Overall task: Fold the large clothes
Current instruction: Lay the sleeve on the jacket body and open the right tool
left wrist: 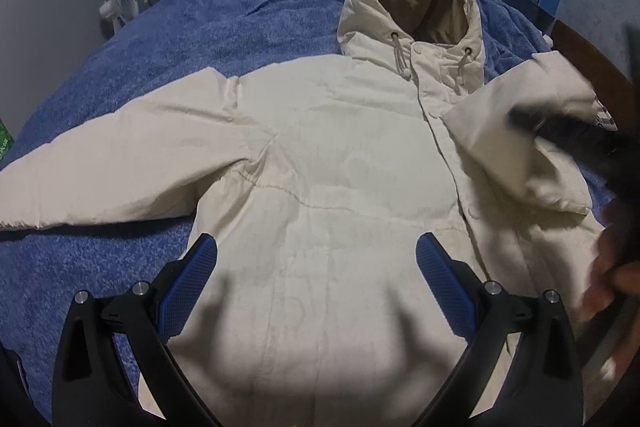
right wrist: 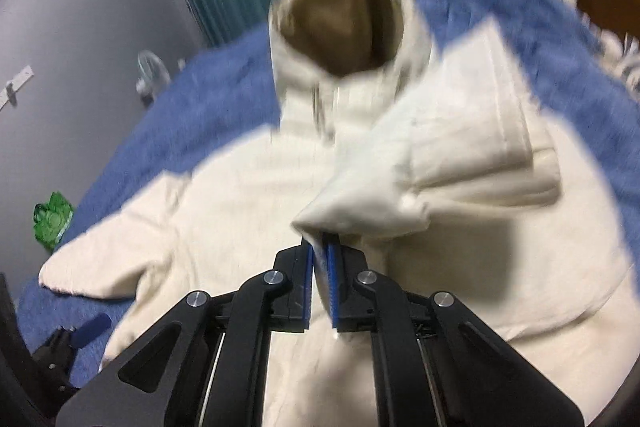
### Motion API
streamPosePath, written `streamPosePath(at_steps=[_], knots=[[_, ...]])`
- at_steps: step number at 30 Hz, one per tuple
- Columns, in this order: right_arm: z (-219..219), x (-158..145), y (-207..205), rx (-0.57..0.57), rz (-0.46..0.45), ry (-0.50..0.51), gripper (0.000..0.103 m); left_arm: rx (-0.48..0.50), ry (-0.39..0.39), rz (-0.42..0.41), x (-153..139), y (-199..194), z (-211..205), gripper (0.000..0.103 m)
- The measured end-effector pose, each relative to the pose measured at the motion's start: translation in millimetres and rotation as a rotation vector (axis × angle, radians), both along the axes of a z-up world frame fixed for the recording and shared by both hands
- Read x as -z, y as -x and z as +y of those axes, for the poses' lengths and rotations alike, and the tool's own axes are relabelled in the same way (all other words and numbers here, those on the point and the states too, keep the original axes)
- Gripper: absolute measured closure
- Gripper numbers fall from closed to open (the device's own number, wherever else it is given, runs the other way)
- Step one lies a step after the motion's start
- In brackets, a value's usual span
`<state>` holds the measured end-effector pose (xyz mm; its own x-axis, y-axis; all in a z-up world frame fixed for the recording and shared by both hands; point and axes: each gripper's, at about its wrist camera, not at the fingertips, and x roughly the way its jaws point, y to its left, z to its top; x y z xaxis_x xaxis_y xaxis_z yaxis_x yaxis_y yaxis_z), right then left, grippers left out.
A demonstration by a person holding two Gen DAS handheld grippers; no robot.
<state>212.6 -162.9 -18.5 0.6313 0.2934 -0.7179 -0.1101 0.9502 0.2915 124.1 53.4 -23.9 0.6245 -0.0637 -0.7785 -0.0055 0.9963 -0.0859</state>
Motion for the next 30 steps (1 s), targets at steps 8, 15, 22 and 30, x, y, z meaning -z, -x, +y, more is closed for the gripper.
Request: streamPosePath(at_steps=[8, 15, 22, 30], knots=[[2.1, -10.7, 52.5, 0.041, 0.012, -0.036, 0.038, 0.040, 0.015, 0.022, 1.6, 2.1, -1.9, 0.008], [-69.7, -24.3, 112.0, 0.151, -0.054, -0.038, 0.037, 0.098, 0.002, -0.029, -8.6, 7.7, -15.0, 0.008], [-141.3, -36.7, 109.1, 0.312, -0.019, -0.044, 0.035, 0.270, -0.045, -0.065, -14.4, 21.8, -69.7, 0.008], [-213.4, -56.5, 115.2, 0.440, -0.058, -0.110, 0.021, 0.490, -0.143, -0.112, -28.2, -11.8, -185.5, 0.008]])
